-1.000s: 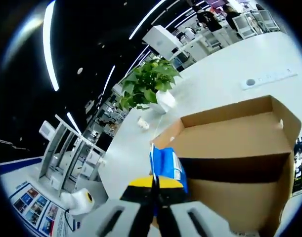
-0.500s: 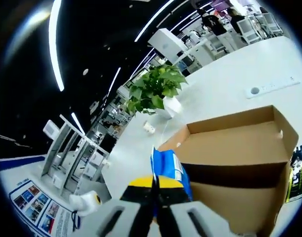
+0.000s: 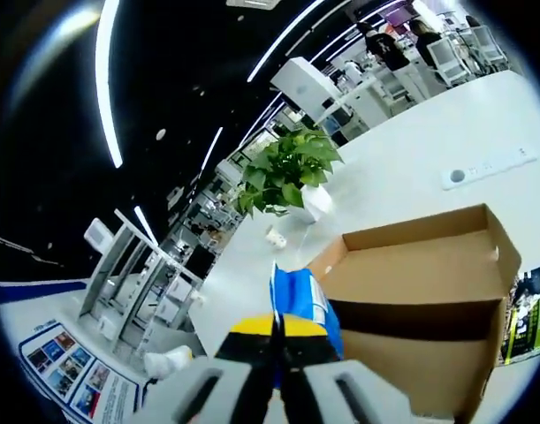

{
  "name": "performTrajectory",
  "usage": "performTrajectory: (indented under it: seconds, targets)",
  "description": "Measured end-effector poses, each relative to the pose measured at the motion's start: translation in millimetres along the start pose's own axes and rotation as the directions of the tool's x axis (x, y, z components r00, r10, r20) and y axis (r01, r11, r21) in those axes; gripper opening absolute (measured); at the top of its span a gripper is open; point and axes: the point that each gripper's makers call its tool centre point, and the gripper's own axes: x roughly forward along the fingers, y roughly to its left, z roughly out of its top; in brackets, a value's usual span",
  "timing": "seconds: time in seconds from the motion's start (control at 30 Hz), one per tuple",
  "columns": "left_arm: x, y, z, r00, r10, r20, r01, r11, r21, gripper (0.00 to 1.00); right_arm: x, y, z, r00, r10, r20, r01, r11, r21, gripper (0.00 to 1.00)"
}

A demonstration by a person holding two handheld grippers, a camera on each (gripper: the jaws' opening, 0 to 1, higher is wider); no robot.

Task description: Operate the shoe box by opening the lid, removing the specified soft item, and placing it in the target area until the item is outside and the box remains undamaged.

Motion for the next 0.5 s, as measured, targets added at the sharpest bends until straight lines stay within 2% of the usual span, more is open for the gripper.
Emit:
performTrajectory:
  seconds: [0.3, 0.5]
  targets:
    - [0, 1.0, -0.1, 1.0, 0.005, 0.002, -0.005, 1.0, 0.009, 0.03, -26, 5, 18.9, 0.999, 0.006, 0.041, -0.005, 1.0, -0.016, 0.0]
    - [0, 0.9, -0.2, 1.0, 0.004, 0.001, -0.004, 1.0, 0.011, 0.03, -43, 4, 23.9, 0.999, -0.002, 0.052, 0.004, 0.999, -0.041, 0.0]
